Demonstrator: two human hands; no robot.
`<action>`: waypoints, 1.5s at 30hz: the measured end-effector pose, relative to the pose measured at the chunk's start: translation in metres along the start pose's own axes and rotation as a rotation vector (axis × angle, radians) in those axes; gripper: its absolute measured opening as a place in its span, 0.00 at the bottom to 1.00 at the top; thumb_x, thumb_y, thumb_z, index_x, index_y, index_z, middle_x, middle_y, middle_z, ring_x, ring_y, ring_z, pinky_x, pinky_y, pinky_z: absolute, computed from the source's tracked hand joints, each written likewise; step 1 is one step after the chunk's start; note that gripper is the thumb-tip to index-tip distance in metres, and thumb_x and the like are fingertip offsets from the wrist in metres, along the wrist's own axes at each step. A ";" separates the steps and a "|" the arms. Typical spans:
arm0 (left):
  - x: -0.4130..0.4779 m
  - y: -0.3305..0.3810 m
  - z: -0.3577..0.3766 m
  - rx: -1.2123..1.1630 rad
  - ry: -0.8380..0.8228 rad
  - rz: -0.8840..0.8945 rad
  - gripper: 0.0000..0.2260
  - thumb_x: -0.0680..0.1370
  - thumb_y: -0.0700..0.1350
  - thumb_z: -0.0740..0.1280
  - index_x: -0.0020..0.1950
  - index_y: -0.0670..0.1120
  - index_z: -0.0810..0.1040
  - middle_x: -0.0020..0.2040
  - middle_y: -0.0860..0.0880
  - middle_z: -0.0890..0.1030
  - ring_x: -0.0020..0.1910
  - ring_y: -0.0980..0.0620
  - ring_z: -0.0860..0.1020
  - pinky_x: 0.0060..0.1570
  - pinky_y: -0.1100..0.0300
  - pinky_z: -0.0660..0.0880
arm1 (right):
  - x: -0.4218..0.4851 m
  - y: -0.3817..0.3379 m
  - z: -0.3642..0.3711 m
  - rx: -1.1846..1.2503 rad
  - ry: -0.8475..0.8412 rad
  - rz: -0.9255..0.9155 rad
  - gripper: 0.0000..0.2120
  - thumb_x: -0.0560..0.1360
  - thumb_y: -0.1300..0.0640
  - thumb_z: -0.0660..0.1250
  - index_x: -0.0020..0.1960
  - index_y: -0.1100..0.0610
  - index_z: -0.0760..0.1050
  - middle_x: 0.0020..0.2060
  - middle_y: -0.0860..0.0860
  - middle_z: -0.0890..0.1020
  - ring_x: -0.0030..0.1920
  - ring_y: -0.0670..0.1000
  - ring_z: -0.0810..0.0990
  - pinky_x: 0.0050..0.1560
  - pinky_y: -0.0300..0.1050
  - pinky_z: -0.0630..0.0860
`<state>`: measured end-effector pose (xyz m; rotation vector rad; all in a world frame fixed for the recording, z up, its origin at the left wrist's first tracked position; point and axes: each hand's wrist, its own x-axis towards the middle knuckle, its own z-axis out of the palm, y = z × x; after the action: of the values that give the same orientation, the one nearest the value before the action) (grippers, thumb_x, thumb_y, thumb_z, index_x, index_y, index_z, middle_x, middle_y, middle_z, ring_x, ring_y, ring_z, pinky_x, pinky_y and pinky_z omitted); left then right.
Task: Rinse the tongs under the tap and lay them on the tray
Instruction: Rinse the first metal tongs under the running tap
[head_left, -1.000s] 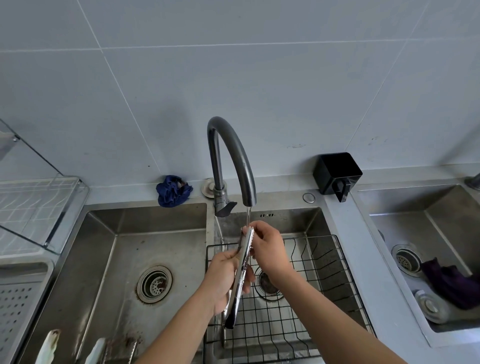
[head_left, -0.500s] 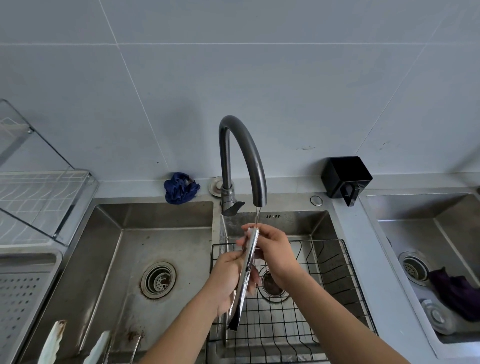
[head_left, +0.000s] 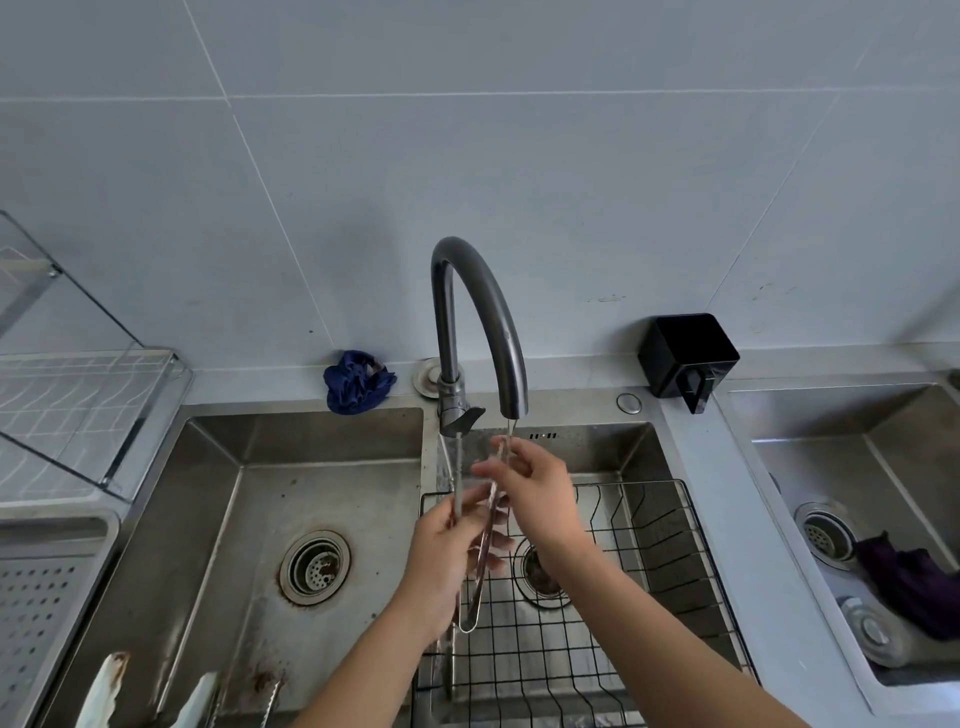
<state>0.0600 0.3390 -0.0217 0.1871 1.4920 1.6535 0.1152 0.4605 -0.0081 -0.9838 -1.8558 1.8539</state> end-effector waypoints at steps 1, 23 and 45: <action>0.001 0.002 -0.002 -0.027 0.011 -0.003 0.08 0.81 0.39 0.66 0.56 0.46 0.84 0.47 0.38 0.85 0.40 0.42 0.83 0.34 0.53 0.78 | -0.005 0.002 0.002 0.040 -0.066 0.001 0.07 0.78 0.58 0.69 0.54 0.48 0.80 0.44 0.48 0.88 0.44 0.48 0.87 0.42 0.41 0.82; 0.003 0.007 0.004 -0.171 -0.022 -0.153 0.13 0.72 0.48 0.75 0.45 0.39 0.81 0.36 0.39 0.81 0.27 0.44 0.77 0.25 0.58 0.72 | -0.003 -0.005 -0.004 0.557 -0.278 0.096 0.15 0.85 0.50 0.58 0.58 0.58 0.79 0.38 0.54 0.78 0.35 0.52 0.74 0.26 0.43 0.67; 0.008 -0.001 0.014 0.120 0.197 0.116 0.02 0.75 0.36 0.74 0.44 0.41 0.85 0.38 0.38 0.84 0.30 0.51 0.80 0.29 0.62 0.77 | 0.004 -0.020 -0.004 -0.051 0.187 -0.055 0.15 0.81 0.56 0.59 0.42 0.54 0.80 0.33 0.54 0.86 0.34 0.61 0.84 0.36 0.55 0.80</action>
<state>0.0651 0.3547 -0.0223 0.1834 1.7594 1.7149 0.1104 0.4674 0.0110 -1.0725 -1.8078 1.6309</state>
